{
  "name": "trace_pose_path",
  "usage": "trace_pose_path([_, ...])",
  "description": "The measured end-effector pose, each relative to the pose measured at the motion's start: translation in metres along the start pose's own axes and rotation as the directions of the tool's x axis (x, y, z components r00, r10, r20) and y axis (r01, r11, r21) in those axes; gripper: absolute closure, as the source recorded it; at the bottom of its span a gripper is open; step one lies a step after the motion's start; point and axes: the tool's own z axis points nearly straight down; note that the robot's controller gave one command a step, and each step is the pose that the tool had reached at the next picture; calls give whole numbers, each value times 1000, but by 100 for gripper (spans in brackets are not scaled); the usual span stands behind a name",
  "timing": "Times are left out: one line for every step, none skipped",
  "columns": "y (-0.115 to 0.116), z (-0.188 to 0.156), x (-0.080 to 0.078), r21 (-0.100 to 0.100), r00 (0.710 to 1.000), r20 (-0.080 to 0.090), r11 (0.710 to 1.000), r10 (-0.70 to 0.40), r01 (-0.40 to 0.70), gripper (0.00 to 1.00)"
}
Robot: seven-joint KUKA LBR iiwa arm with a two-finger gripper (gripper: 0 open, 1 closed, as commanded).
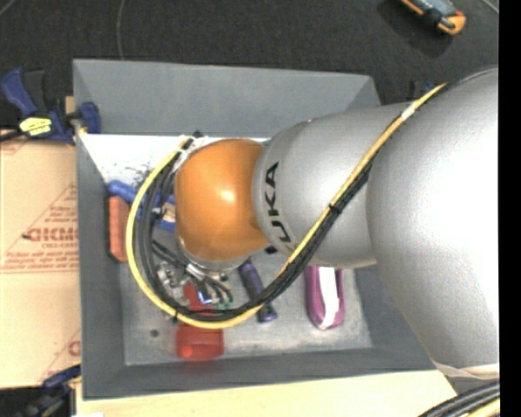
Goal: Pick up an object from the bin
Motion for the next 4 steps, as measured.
trace_pose_path([-36,30,-27,1,963,5,963,270,-270,100])
trace_pose_path([-34,26,-20,4,974,1,974,226,-226,100])
trace_pose_path([-20,32,-12,3,992,1,992,125,-125,100])
trace_pose_path([-30,-10,-17,2,993,9,993,118,-118,100])
